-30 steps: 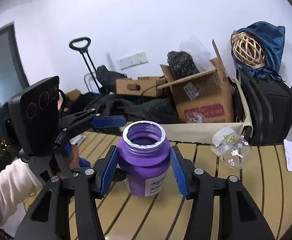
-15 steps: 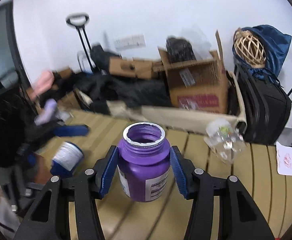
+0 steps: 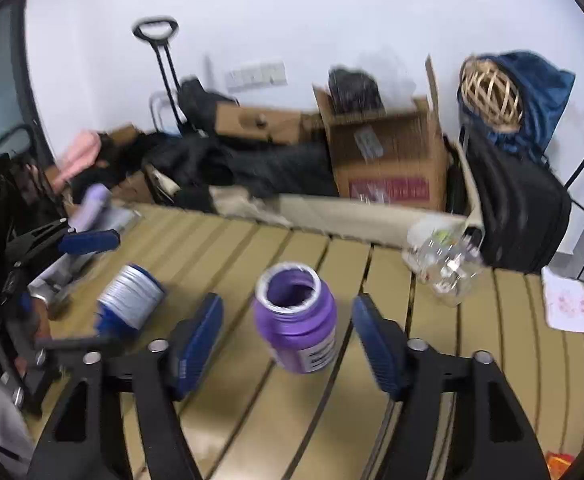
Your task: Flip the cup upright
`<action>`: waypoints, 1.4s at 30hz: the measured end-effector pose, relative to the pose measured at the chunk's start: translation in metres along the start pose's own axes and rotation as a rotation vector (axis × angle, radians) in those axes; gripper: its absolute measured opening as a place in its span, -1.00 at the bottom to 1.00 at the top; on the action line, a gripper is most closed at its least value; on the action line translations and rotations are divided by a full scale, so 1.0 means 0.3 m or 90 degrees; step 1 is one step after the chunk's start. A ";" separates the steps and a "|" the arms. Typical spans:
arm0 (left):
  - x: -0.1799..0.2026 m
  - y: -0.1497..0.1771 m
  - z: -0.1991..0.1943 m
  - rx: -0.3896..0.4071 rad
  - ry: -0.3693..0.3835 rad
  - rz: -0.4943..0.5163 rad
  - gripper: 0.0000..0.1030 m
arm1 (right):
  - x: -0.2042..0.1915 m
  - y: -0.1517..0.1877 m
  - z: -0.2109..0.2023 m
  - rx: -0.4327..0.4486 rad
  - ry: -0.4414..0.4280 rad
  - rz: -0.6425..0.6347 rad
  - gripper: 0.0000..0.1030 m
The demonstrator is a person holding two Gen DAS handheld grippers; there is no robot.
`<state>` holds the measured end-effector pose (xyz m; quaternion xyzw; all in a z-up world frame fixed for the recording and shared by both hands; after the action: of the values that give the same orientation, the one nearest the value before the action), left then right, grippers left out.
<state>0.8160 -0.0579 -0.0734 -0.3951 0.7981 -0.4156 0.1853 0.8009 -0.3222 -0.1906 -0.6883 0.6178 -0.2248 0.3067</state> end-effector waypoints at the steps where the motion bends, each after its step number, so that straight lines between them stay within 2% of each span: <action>1: -0.002 -0.013 -0.053 0.011 -0.016 -0.002 1.00 | 0.000 -0.004 -0.033 0.003 0.002 0.005 0.53; 4: -0.012 -0.014 -0.209 0.038 -0.086 -0.022 1.00 | 0.006 0.054 -0.151 -0.036 0.019 0.012 0.54; 6: -0.011 0.036 -0.296 0.043 -0.137 -0.033 1.00 | 0.006 0.123 -0.202 -0.057 0.054 -0.010 0.54; 8: -0.005 0.120 -0.362 0.024 -0.189 -0.045 1.00 | 0.010 0.194 -0.248 -0.069 0.083 -0.023 0.54; 10: 0.015 0.189 -0.410 0.005 -0.215 -0.059 1.00 | 0.012 0.277 -0.307 -0.083 0.092 -0.014 0.54; 12: 0.040 0.247 -0.491 0.009 -0.235 -0.083 1.00 | 0.009 0.330 -0.376 -0.084 0.097 -0.001 0.54; 18: 0.211 0.309 -0.808 0.068 -0.256 -0.145 1.00 | -0.081 0.366 -0.696 -0.036 0.123 0.002 0.54; 22: 0.359 0.376 -0.980 0.089 -0.251 -0.151 1.00 | -0.198 0.435 -0.903 -0.038 0.099 0.002 0.54; 24: 0.438 0.428 -1.070 0.096 -0.265 -0.149 1.00 | -0.249 0.489 -1.010 -0.029 0.103 0.000 0.54; 30: 0.619 0.591 -1.323 0.139 -0.291 -0.198 1.00 | -0.352 0.642 -1.297 0.023 0.086 0.036 0.54; 33: 0.707 0.667 -1.425 0.151 -0.314 -0.195 1.00 | -0.430 0.758 -1.444 0.044 0.091 0.017 0.55; 37: 0.825 0.773 -1.555 0.161 -0.347 -0.190 1.00 | -0.542 0.863 -1.603 0.083 0.062 0.012 0.55; 40: 0.919 0.863 -1.618 0.170 -0.345 -0.203 1.00 | -0.627 0.950 -1.718 0.120 0.058 0.014 0.56; 42: 0.980 0.936 -1.648 0.173 -0.338 -0.216 1.00 | -0.689 1.042 -1.787 0.143 0.079 -0.004 0.57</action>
<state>0.1916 0.0632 -0.0015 -0.5886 0.5822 -0.4253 0.3658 0.1810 -0.2104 -0.0141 -0.6362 0.6042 -0.3358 0.3427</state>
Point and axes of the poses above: each gripper's, at about its wrist camera, not at the fingertips, and z roughly the way its jaws point, x to its right, y to its underside, the point moved 8 cm from there along z, roughly the way its jaws point, and after that the axes turned 7 degrees about y, right-handed, at the moved point
